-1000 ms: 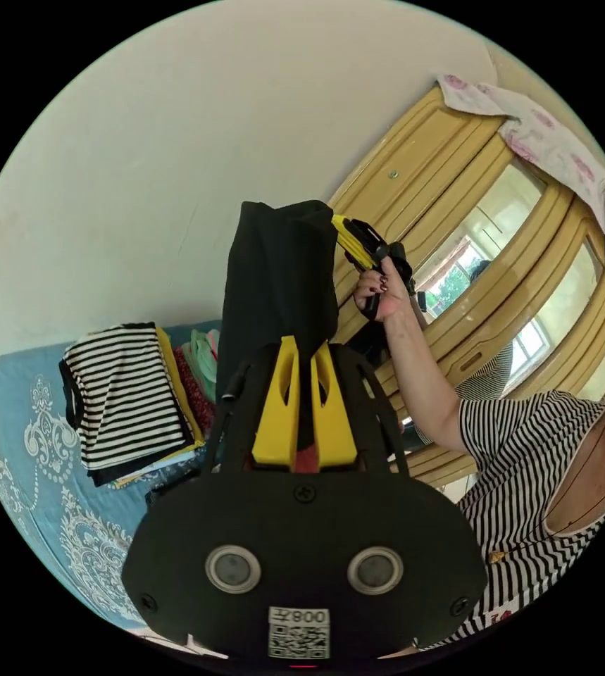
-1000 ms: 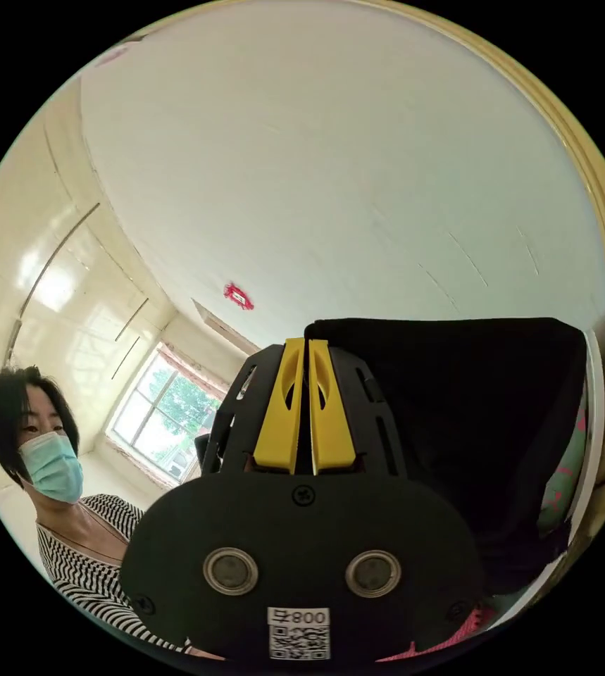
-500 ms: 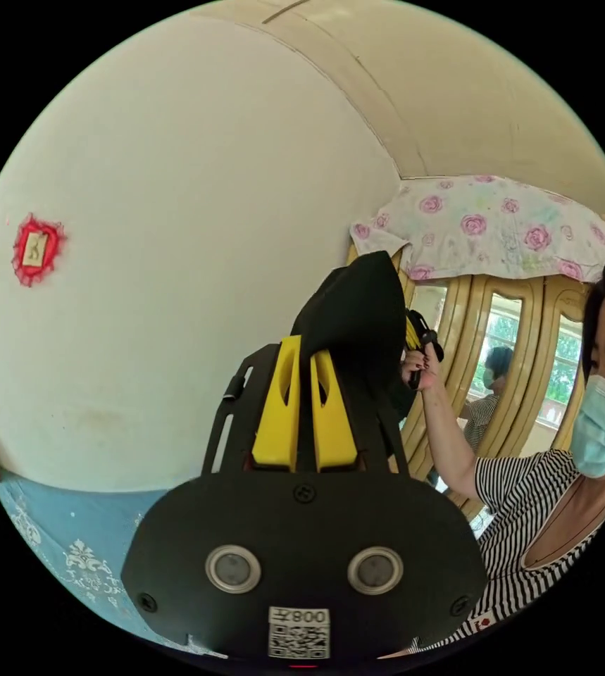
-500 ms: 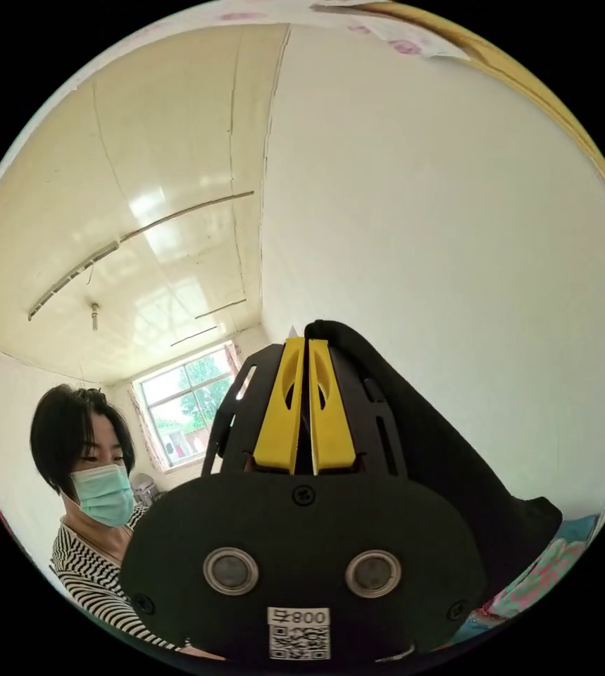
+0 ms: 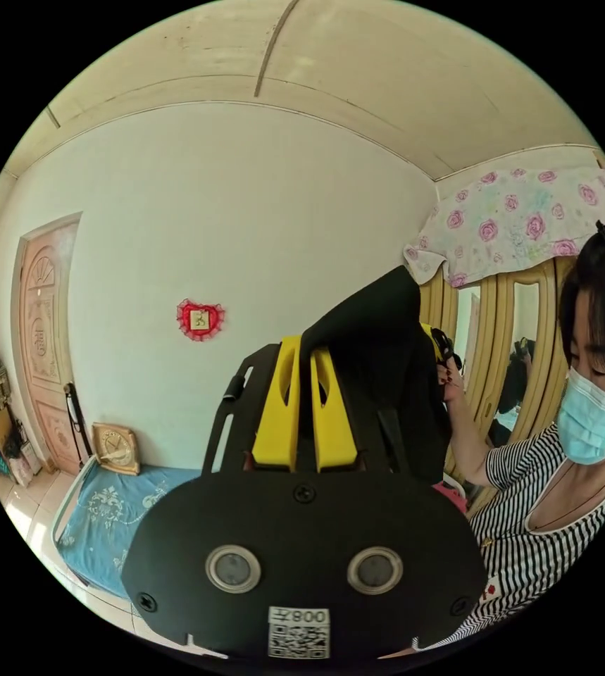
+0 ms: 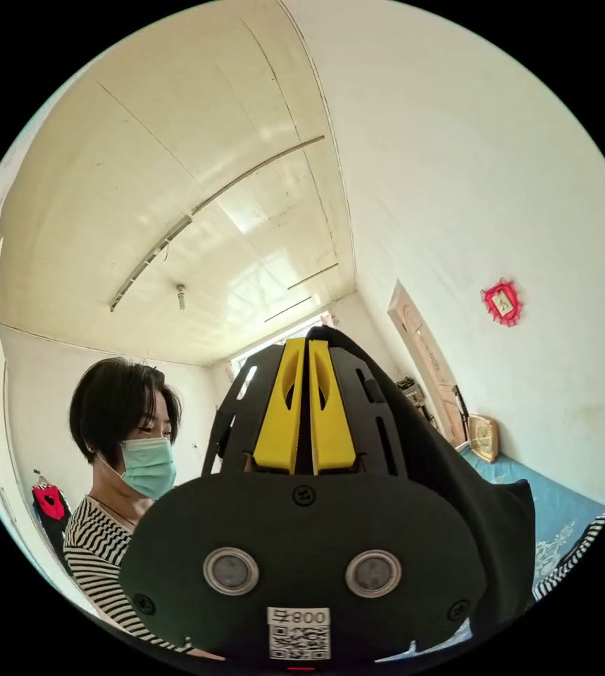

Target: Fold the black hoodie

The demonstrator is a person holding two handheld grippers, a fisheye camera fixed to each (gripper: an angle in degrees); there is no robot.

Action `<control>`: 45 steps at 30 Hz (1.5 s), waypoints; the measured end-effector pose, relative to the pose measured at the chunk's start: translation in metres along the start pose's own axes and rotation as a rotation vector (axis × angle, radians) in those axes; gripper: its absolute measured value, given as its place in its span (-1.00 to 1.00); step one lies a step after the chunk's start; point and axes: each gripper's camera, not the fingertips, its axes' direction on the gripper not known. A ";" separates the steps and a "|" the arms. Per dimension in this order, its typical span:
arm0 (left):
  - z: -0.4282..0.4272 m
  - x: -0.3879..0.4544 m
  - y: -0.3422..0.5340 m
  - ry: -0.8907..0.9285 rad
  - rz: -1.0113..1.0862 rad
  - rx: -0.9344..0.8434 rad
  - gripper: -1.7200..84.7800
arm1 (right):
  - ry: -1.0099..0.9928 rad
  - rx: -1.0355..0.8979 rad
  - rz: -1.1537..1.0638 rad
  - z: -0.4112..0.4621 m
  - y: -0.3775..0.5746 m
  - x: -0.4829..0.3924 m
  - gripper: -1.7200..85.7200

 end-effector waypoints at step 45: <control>-0.166 -0.611 -0.132 0.245 -0.136 -0.381 -0.94 | -0.006 -0.224 0.074 0.218 0.413 0.422 -0.95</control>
